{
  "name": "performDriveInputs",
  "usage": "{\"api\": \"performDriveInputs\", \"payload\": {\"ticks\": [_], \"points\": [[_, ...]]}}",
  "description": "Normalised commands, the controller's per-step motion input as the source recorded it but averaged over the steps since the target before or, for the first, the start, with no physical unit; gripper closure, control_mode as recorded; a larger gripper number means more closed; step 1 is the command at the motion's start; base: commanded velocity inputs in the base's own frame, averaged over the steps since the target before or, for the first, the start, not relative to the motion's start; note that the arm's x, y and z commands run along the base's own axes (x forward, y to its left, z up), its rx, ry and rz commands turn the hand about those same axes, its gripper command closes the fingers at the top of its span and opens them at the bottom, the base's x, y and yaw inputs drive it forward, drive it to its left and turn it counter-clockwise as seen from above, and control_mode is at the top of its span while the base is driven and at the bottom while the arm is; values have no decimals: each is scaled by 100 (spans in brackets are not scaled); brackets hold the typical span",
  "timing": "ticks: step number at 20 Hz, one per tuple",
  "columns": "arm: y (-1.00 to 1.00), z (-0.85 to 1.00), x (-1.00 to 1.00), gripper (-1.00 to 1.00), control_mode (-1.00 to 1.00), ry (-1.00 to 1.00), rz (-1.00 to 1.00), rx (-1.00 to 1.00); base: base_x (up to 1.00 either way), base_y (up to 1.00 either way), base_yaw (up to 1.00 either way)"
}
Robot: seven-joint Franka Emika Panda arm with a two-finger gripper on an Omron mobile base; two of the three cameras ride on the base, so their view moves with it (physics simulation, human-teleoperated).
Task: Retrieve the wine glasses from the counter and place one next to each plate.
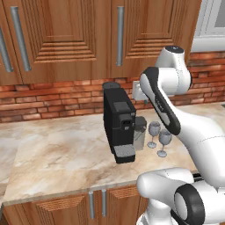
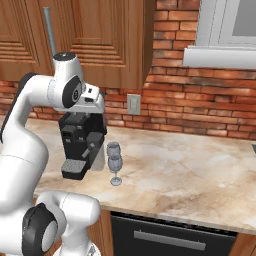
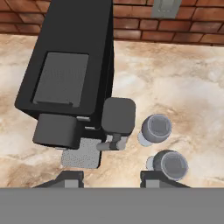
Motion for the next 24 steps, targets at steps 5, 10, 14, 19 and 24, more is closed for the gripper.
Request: {"api": "performDriveInputs", "payload": {"ticks": [5, 10, 14, 19, 24], "points": [[3, 0, -9, -100, -100, 0, -4, 1, 0, 0, 0], [-4, 0, -43, -100, -100, 0, -49, 9, 0, 0, 0], [-3, 0, -37, -100, -100, 0, -63, 14, 0, 0, 0], [-29, 0, -40, -100, -100, 5, -39, 35, 0, 0, 0], [-55, 0, -49, -100, -100, 1, -21, 49, 0, 0, 0]]}}
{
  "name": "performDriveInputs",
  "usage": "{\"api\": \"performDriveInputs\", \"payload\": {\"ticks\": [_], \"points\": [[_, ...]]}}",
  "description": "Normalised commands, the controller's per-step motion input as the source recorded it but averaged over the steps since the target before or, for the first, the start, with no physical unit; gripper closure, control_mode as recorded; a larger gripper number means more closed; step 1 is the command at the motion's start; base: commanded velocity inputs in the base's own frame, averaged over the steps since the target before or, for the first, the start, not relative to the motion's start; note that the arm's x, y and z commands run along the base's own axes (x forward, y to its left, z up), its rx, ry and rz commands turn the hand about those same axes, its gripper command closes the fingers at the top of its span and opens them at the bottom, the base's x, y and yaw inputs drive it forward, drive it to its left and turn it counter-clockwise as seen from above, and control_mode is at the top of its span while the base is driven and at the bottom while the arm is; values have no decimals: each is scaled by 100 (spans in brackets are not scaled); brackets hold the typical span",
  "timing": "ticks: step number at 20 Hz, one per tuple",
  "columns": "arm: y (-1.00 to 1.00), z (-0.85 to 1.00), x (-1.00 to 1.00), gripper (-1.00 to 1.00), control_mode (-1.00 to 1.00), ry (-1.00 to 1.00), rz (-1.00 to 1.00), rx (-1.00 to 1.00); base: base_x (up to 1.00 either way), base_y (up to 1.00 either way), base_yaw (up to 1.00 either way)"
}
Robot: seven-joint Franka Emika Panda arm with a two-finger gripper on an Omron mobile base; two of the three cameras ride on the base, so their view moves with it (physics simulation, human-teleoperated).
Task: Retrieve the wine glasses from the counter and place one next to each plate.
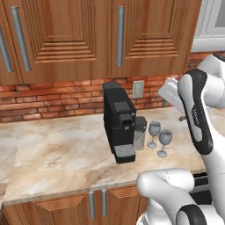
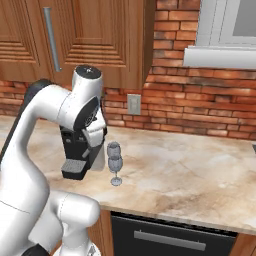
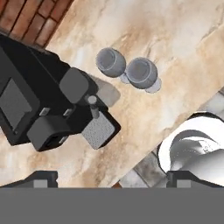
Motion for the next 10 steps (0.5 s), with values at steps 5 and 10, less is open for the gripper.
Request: {"api": "performDriveInputs", "payload": {"ticks": [5, 10], "points": [[-37, -10, -28, -100, -100, 0, -9, 36, 0, 0, 0], [-28, -32, -3, -100, -100, 3, -9, 27, 0, 0, 0]]}}
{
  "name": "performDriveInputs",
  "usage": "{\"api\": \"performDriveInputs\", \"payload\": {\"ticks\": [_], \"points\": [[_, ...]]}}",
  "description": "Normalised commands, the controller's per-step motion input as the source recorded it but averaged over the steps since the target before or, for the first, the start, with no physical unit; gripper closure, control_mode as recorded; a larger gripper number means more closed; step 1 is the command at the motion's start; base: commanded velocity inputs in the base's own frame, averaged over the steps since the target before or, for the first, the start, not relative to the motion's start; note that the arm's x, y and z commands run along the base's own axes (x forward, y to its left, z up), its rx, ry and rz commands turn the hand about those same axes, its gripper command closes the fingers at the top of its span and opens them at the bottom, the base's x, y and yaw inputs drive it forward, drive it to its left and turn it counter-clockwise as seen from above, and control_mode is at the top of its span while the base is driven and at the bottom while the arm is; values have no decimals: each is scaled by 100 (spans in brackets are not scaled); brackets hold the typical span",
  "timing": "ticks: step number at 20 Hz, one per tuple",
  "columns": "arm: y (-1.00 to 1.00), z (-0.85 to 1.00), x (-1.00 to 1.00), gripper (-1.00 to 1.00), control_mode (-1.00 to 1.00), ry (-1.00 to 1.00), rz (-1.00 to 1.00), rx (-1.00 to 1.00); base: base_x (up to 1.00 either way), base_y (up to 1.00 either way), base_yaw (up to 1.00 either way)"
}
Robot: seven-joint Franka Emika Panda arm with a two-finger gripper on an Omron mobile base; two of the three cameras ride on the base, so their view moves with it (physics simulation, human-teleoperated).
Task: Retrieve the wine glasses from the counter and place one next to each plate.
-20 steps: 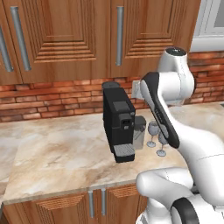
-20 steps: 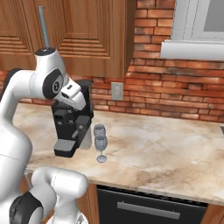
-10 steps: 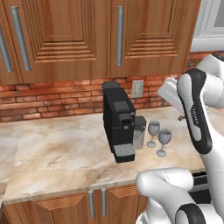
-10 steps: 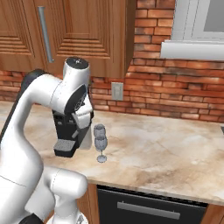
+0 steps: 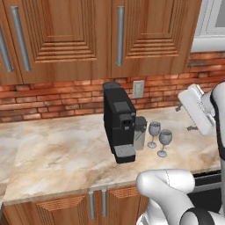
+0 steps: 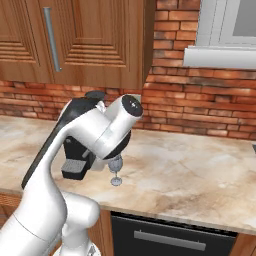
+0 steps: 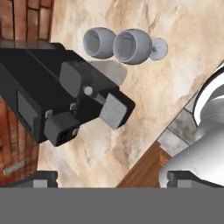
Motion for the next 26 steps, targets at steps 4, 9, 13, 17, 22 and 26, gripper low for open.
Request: {"api": "performDriveInputs", "payload": {"ticks": [4, 9, 13, 17, 22, 26], "points": [[-33, -20, 0, -100, -100, 12, -3, 28, 0, 0, 0], [-19, -16, 8, -100, -100, 10, 0, 24, 0, 0, 0], [-12, -17, 22, -100, -100, 12, 0, 13, 0, 0, 0], [-14, -32, 24, -100, -100, 23, 1, 6, 0, 0, 0], [-12, -33, 25, -100, -100, 22, 0, 4, 0, 0, 0], [-12, -25, 9, -100, -100, 17, 0, 4, 0, 0, 0]]}}
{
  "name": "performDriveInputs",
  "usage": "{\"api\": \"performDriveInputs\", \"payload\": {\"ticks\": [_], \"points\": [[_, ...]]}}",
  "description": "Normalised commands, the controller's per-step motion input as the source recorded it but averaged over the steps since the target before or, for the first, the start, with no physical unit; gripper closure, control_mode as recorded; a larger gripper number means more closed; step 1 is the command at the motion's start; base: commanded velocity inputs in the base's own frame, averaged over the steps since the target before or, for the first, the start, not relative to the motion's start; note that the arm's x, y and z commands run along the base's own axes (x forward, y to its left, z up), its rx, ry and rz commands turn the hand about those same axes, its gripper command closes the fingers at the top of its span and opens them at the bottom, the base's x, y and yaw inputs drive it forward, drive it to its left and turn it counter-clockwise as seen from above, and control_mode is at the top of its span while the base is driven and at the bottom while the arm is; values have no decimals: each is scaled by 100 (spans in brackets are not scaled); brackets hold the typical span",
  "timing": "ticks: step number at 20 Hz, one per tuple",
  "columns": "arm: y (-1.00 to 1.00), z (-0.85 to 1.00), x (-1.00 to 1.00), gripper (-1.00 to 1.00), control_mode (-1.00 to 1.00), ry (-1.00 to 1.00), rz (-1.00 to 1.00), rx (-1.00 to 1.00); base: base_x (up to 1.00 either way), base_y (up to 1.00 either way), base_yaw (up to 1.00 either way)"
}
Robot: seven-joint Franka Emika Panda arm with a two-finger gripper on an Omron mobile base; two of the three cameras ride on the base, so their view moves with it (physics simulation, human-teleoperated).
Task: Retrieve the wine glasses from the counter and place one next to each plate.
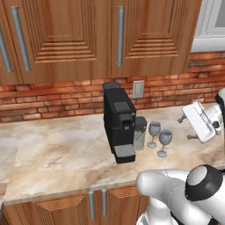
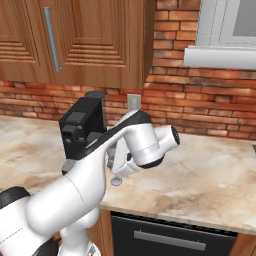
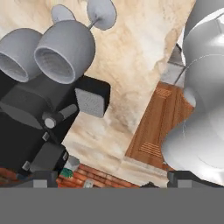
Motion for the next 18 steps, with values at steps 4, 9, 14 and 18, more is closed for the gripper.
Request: {"api": "performDriveInputs", "payload": {"ticks": [4, 9, 14, 18], "points": [[-17, -28, 5, -100, -100, 11, 0, 7, 0, 0, 0], [-9, -33, 7, -100, -100, 5, -2, 3, 0, 0, 0], [-1, -27, 6, -100, -100, 3, -2, 0, 0, 0, 0], [-9, -21, 0, -100, -100, 0, -2, 0, 0, 0, 0]]}}
